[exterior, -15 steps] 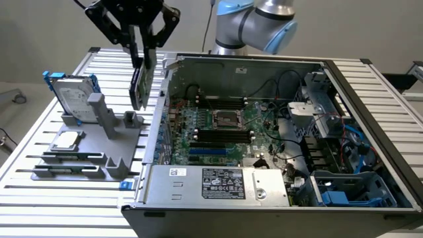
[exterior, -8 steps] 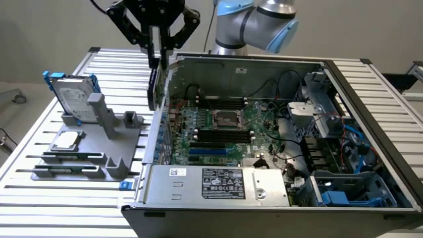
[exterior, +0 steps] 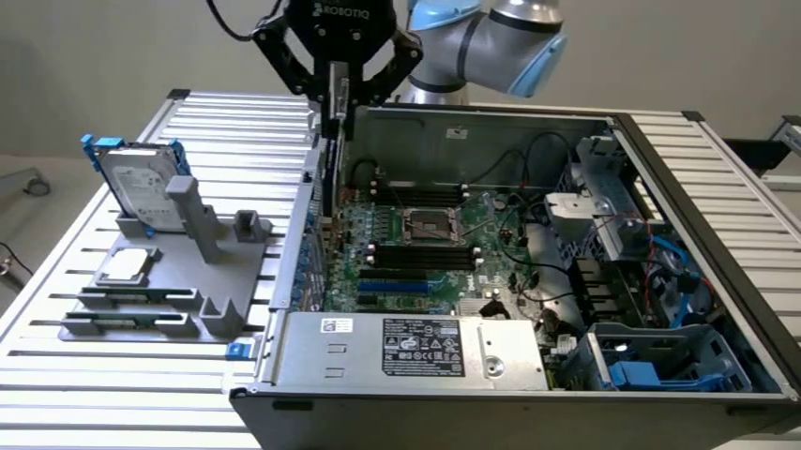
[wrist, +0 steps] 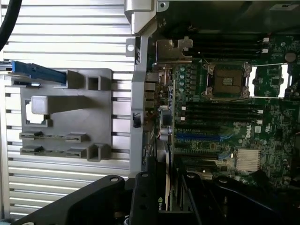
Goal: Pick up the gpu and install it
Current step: 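Pick up the gpu and move the gpu toward the slot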
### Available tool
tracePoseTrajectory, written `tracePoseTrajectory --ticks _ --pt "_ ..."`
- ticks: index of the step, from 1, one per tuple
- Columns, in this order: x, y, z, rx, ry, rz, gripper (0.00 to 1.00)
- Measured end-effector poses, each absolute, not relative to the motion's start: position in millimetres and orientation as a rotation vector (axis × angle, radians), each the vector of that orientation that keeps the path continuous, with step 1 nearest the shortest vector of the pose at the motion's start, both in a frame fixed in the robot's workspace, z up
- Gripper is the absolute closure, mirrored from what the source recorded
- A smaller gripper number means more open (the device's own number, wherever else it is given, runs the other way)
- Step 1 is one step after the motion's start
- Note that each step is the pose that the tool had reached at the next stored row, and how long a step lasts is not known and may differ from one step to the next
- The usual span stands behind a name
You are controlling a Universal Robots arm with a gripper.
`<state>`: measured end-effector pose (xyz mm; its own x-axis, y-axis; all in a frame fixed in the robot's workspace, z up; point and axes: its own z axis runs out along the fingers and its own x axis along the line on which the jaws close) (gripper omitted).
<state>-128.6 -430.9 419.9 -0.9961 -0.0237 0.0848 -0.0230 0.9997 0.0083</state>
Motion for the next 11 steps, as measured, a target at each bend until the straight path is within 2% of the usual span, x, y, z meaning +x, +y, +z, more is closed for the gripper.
tracePoseTrajectory --ticks 11 --pt "-78.5 -429.2 401.7 0.036 -3.052 -0.011 0.74"
